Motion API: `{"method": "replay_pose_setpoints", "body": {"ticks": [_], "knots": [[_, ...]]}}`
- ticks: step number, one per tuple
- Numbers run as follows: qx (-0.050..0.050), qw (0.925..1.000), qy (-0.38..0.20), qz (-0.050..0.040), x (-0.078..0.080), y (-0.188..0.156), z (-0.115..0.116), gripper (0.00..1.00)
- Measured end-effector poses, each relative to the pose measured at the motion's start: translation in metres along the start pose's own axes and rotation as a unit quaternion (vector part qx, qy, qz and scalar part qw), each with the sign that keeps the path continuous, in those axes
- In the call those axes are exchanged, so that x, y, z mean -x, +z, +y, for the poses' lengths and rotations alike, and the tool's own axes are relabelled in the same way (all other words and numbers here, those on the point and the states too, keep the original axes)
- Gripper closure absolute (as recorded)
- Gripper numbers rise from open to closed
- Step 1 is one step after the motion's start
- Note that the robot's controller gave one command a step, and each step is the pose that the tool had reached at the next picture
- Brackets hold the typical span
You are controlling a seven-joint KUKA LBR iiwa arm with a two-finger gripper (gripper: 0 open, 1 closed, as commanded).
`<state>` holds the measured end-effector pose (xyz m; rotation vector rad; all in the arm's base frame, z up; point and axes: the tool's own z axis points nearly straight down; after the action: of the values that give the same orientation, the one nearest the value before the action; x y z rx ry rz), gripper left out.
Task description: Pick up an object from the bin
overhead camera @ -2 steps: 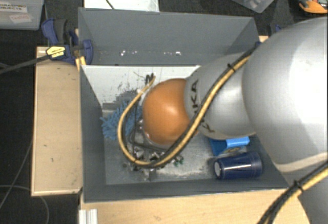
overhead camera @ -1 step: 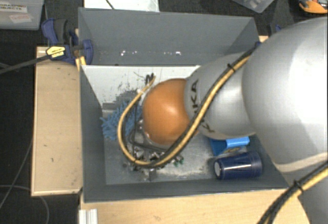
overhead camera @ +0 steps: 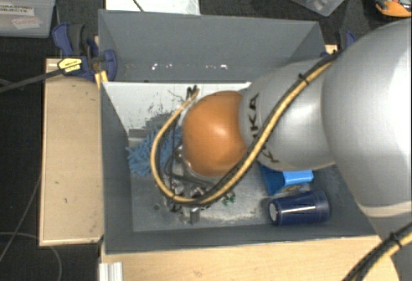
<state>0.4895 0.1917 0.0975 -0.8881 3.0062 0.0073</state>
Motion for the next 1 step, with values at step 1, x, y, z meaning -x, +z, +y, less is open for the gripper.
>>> {"method": "replay_pose_setpoints", "body": {"ticks": [1], "knots": [[-0.001, 1.0, 0.0, -0.0039, 0.0025, -0.0321, -0.0005, 1.0]]}}
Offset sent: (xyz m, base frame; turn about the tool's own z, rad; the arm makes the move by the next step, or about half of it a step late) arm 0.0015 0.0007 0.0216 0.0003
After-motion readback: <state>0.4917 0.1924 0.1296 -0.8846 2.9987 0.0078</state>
